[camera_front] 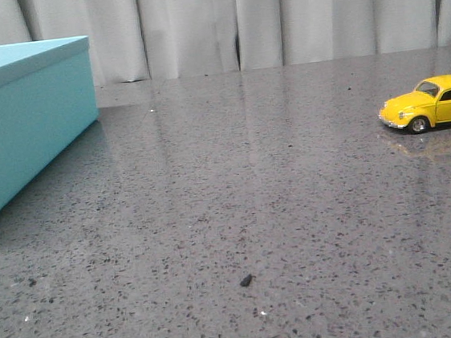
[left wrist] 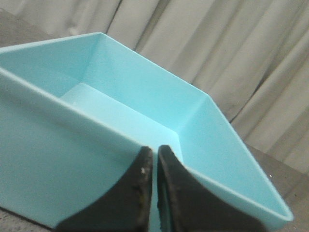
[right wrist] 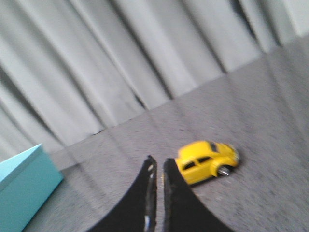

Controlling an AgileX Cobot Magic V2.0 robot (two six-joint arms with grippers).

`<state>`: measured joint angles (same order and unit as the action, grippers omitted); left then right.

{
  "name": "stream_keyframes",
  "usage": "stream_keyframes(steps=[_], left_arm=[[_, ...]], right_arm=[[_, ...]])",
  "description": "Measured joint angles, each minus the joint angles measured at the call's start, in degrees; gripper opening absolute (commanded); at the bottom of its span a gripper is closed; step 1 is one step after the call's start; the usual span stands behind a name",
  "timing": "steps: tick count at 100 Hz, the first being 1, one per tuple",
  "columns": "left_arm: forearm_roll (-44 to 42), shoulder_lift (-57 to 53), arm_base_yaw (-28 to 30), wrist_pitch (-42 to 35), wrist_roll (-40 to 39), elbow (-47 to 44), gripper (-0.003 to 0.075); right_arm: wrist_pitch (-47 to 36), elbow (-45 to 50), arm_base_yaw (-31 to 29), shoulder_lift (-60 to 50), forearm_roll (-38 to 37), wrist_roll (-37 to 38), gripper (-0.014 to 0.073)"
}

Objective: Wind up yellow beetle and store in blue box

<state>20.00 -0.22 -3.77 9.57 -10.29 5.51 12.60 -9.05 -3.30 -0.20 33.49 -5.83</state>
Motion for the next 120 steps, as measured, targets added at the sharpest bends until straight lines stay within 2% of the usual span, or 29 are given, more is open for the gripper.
stream_keyframes(steps=[14,29,49,59,83,120], left_arm=[[-5.5,4.6,0.0,11.1,1.2,11.0,-0.0019],[-7.3,13.4,-0.2,19.8,9.3,21.2,-0.0019],[-7.8,22.6,-5.8,28.7,12.1,30.2,-0.0019],[-7.9,25.6,-8.5,32.5,12.2,32.1,-0.0019],[-7.9,26.6,-11.2,33.4,12.3,32.9,-0.0019],[-7.9,26.6,-11.2,32.2,12.5,32.9,-0.0019]], right_arm=[[11.8,-12.7,0.0,8.1,-3.4,-3.5,-0.0047],[22.8,-27.7,0.6,23.4,-7.3,-4.3,-0.0045],[43.3,-47.6,1.6,46.4,-9.7,-4.4,-0.0045],[50.0,-55.6,1.6,55.9,-11.4,-4.4,-0.0045],[57.6,-67.5,1.6,73.6,-15.1,-4.4,-0.0045],[57.2,-68.9,1.6,85.7,-17.9,-5.1,-0.0045]])
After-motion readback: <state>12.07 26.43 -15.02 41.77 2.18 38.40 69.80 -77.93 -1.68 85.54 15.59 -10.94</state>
